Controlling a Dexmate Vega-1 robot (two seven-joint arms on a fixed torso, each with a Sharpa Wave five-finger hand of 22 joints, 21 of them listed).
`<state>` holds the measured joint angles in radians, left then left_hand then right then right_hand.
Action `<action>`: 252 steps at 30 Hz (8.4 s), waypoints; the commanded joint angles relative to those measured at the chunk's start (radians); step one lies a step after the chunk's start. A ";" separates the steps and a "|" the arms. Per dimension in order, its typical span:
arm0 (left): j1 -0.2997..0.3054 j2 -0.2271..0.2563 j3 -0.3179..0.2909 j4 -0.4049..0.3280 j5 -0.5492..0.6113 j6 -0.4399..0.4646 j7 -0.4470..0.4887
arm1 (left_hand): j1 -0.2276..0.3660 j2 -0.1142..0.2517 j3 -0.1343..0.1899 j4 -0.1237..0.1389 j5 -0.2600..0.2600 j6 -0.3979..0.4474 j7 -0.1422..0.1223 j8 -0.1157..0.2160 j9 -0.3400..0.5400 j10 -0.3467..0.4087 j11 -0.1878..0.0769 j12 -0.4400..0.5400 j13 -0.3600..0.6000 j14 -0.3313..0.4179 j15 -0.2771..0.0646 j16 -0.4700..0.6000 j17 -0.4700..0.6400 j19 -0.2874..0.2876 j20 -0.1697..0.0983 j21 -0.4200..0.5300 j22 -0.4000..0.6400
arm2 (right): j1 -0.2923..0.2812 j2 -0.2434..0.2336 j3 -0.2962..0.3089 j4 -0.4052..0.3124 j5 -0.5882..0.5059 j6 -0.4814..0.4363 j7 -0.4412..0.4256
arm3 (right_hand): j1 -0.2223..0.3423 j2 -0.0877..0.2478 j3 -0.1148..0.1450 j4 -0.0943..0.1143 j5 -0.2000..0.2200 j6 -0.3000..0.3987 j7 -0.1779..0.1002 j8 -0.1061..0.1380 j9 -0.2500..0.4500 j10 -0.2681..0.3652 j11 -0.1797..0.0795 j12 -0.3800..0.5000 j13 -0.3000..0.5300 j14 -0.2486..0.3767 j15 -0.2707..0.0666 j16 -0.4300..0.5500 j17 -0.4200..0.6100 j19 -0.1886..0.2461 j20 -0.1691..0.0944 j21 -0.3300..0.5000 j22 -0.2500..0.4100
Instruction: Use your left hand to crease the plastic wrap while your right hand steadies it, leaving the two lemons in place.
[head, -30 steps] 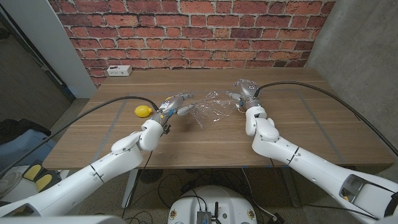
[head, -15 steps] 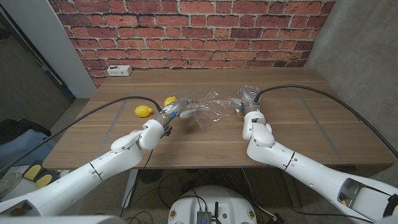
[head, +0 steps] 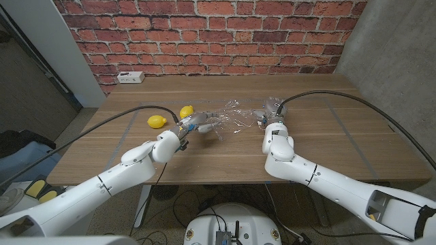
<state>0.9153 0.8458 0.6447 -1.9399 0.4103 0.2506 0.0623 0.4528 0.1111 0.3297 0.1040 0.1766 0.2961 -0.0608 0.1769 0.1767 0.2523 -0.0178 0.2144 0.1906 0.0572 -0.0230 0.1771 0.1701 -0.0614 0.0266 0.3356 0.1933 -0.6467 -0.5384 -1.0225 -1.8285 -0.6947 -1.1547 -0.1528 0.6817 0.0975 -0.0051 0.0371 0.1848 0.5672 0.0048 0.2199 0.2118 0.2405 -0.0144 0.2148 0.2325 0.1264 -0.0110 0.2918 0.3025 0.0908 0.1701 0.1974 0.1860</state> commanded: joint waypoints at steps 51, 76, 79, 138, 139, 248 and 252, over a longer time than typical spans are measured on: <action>-0.120 -0.016 0.059 0.130 -0.048 -0.121 -0.169 | -0.093 0.023 -0.020 0.018 0.013 -0.044 0.020 0.001 0.001 -0.084 -0.002 -0.020 0.002 -0.046 -0.004 -0.002 0.000 0.030 -0.041 -0.008 0.001 | 0.145 0.054 -0.198 0.178 0.230 -0.038 -0.232 | 0.380 0.077 0.127 -0.200 0.084 0.394 -0.012 0.217 0.091 0.196 -0.079 0.044 0.003 0.160 -0.122 0.061 -0.005 0.132 -0.071 0.035 -0.002; -0.167 -0.040 0.107 0.161 0.018 -0.107 -0.222 | -0.102 0.021 -0.018 0.007 0.012 -0.079 0.039 -0.001 0.001 -0.111 -0.004 -0.019 0.003 -0.066 -0.007 -0.003 -0.001 0.017 -0.022 -0.020 0.000 | 0.000 0.025 -0.069 0.113 0.073 0.186 -0.420 | 0.447 0.085 0.187 -0.188 0.034 0.429 -0.009 0.232 0.089 0.259 -0.092 0.056 0.004 0.194 -0.151 0.094 0.012 0.166 -0.097 0.040 -0.003; -0.166 -0.039 0.107 0.158 0.017 -0.103 -0.227 | -0.103 0.021 -0.019 0.007 0.012 -0.080 0.038 -0.001 0.001 -0.112 -0.005 -0.019 0.003 -0.066 -0.006 -0.003 -0.001 0.018 -0.022 -0.019 0.000 | -0.016 0.027 -0.052 0.122 0.052 0.229 -0.448 | 0.446 0.085 0.192 -0.185 0.028 0.428 -0.008 0.232 0.088 0.265 -0.094 0.057 0.004 0.210 -0.161 0.101 0.012 0.183 -0.103 0.046 -0.002; -0.173 -0.046 0.106 0.163 0.016 -0.111 -0.232 | -0.121 0.022 -0.017 -0.004 0.013 -0.099 0.042 0.002 0.001 -0.132 -0.004 -0.015 0.002 -0.082 -0.004 -0.002 -0.001 0.021 -0.020 -0.030 0.001 | -0.224 -0.057 0.287 -0.016 0.339 0.871 -0.173 | 0.397 0.100 0.254 -0.059 0.043 0.274 -0.130 0.247 0.168 0.465 -0.090 0.136 0.094 0.561 -0.196 0.285 0.167 0.463 -0.179 0.244 0.074; -0.174 -0.045 0.107 0.164 0.016 -0.110 -0.236 | -0.121 0.022 -0.017 -0.004 0.013 -0.101 0.041 0.002 0.001 -0.132 -0.004 -0.015 0.002 -0.082 -0.004 -0.002 -0.001 0.020 -0.019 -0.030 0.001 | -0.223 -0.064 0.292 -0.011 0.357 0.898 -0.162 | 0.398 0.099 0.255 -0.058 0.044 0.273 -0.130 0.247 0.169 0.467 -0.091 0.137 0.095 0.564 -0.198 0.284 0.167 0.462 -0.180 0.245 0.075; 0.326 -0.065 -0.332 0.040 -0.219 -0.685 0.283 | -0.060 0.030 0.295 -0.240 0.034 0.918 0.219 0.596 0.381 0.950 0.039 0.426 0.438 1.109 -0.036 0.492 0.318 0.716 0.018 0.476 0.147 | 0.022 -0.091 0.165 0.093 0.406 1.092 0.441 | 0.406 0.065 0.252 -0.070 0.047 0.292 -0.150 0.265 0.163 0.145 -0.113 -0.033 0.043 0.223 -0.152 -0.016 0.072 0.182 -0.177 0.227 0.025; 0.323 -0.077 -0.335 0.045 -0.217 -0.685 0.274 | -0.064 0.029 0.297 -0.239 0.034 0.916 0.221 0.595 0.378 0.945 0.042 0.425 0.444 1.107 -0.036 0.492 0.321 0.714 0.018 0.479 0.147 | 0.039 -0.081 0.150 0.118 0.408 1.095 0.464 | 0.407 0.066 0.251 -0.071 0.046 0.293 -0.149 0.265 0.162 0.142 -0.118 -0.032 0.042 0.216 -0.150 -0.018 0.073 0.179 -0.178 0.226 0.024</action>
<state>1.2346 0.8044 0.3327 -1.9087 0.1959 -0.4149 0.3657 0.3950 0.1400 0.6190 -0.1324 0.2086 1.2180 0.1608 0.7696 0.5558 1.2040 0.0230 0.6371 0.6286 1.1680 -0.0587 0.6623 0.4850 0.6585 0.0463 0.8101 0.3366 -0.6486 -0.6390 -0.8362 -1.7532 -0.2819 -0.0499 0.2478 1.0854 0.1563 0.2469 -0.0330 0.2351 0.8556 -0.1398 0.4861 0.3708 0.3869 -0.1288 0.1808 0.2738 0.3473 -0.0429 0.2804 0.3731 0.2748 -0.0106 0.4284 0.2090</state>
